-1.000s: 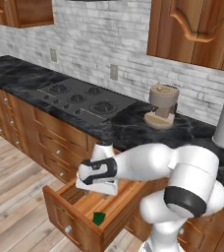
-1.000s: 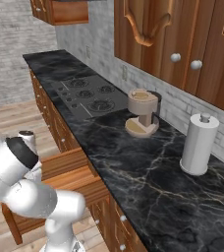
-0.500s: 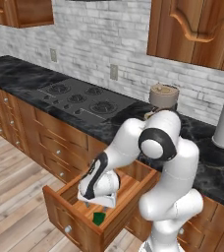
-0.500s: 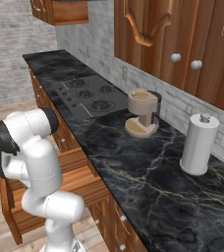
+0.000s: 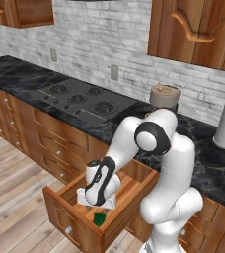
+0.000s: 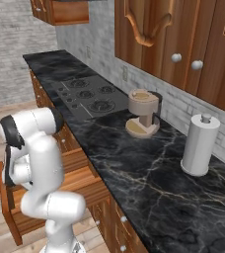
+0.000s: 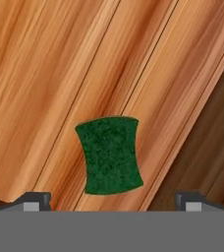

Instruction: Restock the sink supplies by placing the sponge and soap dispenser on the counter and next to the sink. Make sure the soap dispenser is upright.

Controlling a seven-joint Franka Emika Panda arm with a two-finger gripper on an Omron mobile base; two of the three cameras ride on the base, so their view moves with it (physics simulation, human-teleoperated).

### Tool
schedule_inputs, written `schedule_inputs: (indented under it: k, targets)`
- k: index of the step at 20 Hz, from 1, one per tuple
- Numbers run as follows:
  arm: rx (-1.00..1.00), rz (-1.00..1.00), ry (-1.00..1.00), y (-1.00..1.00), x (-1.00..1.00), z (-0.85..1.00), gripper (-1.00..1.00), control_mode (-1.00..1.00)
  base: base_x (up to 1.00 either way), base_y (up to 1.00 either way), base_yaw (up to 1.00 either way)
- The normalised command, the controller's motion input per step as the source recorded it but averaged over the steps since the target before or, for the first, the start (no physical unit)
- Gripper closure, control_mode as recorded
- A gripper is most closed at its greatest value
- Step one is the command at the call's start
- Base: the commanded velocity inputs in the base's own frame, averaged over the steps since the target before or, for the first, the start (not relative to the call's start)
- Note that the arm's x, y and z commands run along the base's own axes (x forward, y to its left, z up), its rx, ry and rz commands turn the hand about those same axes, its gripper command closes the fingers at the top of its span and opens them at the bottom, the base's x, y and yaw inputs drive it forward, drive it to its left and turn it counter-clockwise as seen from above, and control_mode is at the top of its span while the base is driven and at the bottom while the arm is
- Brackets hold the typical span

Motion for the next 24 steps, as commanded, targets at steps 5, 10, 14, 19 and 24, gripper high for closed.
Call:
schedule_inputs:
  k: [5, 10, 14, 19, 24]
  targets:
    - [-0.05, 0.07, 0.00, 0.00, 0.16, -0.38, -1.00, -1.00, 0.00, 0.00, 0.00]
    - [-0.03, 0.13, 0.00, 0.00, 0.04, -0.50, -1.00, -1.00, 0.00, 0.00, 0.00]
    - [-0.02, 0.14, 0.00, 0.00, 0.00, -0.53, -1.00, -1.00, 0.00, 0.00, 0.00]
    - [0.00, 0.12, -0.01, 0.00, 0.00, -0.47, -1.00, -1.00, 0.00, 0.00, 0.00]
    - [0.00, 0.07, -0.10, 0.00, 0.00, -0.52, -1.00, -1.00, 0.00, 0.00, 0.00]
